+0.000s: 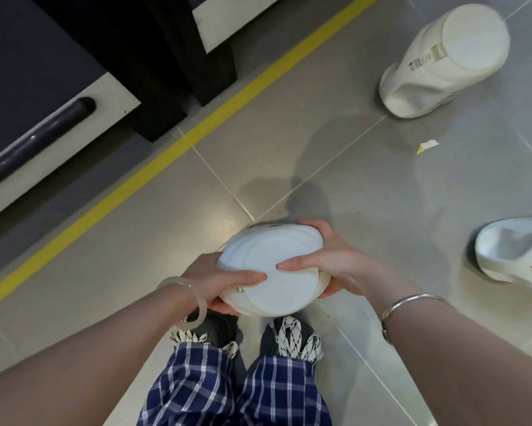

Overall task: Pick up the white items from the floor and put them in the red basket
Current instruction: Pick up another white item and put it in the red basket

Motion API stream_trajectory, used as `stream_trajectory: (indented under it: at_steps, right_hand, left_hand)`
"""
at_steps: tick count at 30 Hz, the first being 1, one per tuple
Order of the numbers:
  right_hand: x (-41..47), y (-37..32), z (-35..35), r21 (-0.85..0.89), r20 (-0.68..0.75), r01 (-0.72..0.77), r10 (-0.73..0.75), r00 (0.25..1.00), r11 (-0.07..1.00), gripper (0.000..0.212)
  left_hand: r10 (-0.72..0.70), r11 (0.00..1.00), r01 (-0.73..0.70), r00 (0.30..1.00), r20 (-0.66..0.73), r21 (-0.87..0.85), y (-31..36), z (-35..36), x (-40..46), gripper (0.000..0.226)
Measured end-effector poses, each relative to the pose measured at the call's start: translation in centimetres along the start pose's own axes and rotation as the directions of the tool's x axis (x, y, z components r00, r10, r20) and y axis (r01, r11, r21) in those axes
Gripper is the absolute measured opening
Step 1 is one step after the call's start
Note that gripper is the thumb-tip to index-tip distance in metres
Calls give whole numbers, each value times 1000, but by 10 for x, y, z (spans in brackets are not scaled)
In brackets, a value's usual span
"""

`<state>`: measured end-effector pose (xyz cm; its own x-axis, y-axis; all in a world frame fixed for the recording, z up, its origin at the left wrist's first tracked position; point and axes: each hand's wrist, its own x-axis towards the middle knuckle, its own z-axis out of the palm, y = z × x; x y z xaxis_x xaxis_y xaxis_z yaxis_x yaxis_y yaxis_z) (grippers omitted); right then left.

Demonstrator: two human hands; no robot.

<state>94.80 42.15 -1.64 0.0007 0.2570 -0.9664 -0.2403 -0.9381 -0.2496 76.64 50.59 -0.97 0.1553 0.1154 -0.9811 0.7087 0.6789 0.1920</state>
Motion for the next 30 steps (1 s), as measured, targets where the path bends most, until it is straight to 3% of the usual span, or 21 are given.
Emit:
stream_trajectory:
  at_steps: [2, 7, 14, 20, 24, 30]
  right_hand:
    - [-19, -8, 8, 13, 4, 10, -10, 1000, 1000, 84]
    - [-94, -39, 31, 2, 13, 51, -51, 999, 999, 84]
    - [-238, -109, 79, -150, 97, 98, -84, 992, 984, 83]
    - [-371, -163, 136, -332, 202, 155, -90, 975, 930, 78]
    - [-449, -190, 192, -502, 249, 239, -125, 960, 831, 82]
    - [-548, -195, 305, -688, 365, 356, -123, 923, 632, 82]
  left_hand:
    - [7, 1000, -6, 1000, -10, 27, 5, -9, -22, 57]
    - [60, 998, -58, 995, -85, 21, 17, -29, -107, 47]
    - [90, 990, -107, 980, -178, -89, 18, -57, -272, 50]
    - [136, 936, -215, 952, -276, -278, 2, -72, -419, 38]
    - [181, 867, -332, 905, -385, -372, -30, -86, -501, 38]
    - [136, 690, -492, 808, -573, -531, -108, -110, -604, 27]
